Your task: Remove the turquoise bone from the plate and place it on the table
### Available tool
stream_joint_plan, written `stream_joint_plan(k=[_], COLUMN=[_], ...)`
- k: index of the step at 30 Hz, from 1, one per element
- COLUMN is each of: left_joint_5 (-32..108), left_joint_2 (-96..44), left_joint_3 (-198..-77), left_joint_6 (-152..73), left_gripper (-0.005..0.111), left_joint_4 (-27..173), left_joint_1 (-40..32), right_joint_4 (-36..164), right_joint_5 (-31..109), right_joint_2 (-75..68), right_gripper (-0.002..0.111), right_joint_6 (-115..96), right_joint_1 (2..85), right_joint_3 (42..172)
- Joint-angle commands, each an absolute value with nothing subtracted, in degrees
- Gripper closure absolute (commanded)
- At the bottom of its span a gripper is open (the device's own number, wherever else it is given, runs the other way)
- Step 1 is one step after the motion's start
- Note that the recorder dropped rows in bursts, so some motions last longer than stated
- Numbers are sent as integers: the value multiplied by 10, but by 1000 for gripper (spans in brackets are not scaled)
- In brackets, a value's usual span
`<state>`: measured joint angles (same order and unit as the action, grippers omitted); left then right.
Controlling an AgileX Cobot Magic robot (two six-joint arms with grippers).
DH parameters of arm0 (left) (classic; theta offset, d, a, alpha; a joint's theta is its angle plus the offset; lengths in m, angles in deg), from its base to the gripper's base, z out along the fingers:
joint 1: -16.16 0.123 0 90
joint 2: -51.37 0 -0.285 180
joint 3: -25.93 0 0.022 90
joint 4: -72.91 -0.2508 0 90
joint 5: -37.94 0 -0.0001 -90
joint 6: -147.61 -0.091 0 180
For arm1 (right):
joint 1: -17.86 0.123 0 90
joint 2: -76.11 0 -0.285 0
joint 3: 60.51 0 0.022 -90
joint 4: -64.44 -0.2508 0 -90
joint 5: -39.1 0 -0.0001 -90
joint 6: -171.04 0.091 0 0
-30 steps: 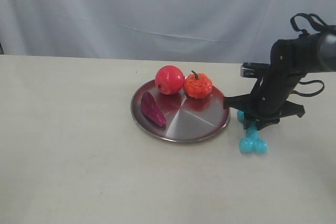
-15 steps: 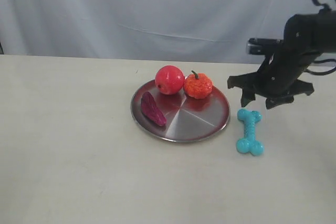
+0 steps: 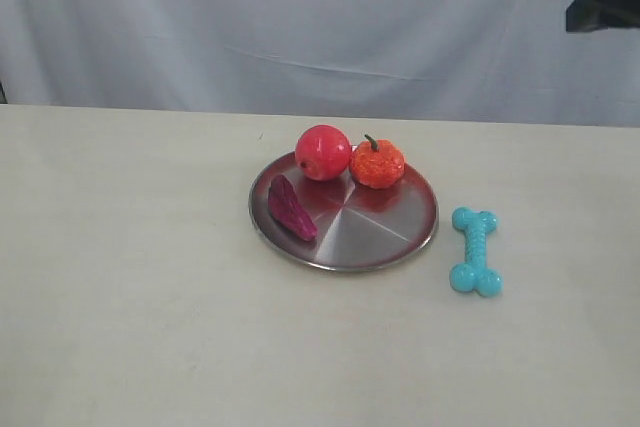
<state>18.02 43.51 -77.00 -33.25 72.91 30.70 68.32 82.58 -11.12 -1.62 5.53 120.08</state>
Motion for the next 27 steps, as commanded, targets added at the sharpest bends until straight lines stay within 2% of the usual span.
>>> stream_joint_plan(k=[1,13,27], left_joint_5=[183,183,183], left_joint_2=[436,436,436], left_joint_3=[-769,-769,-769], left_joint_6=[-330,-330,-330], left_gripper=[107,107,107], left_joint_4=[729,729,729], left_joint_1=[308,308,308], right_joint_4=[697,708,704], right_joint_5=[811,763,470], right_joint_2=[-32,124,400], right_gripper=[109,109,109], right_joint_6=[-54,-73,-69], right_joint_1=[55,55,55], right_joint_3=[1202,1181,846])
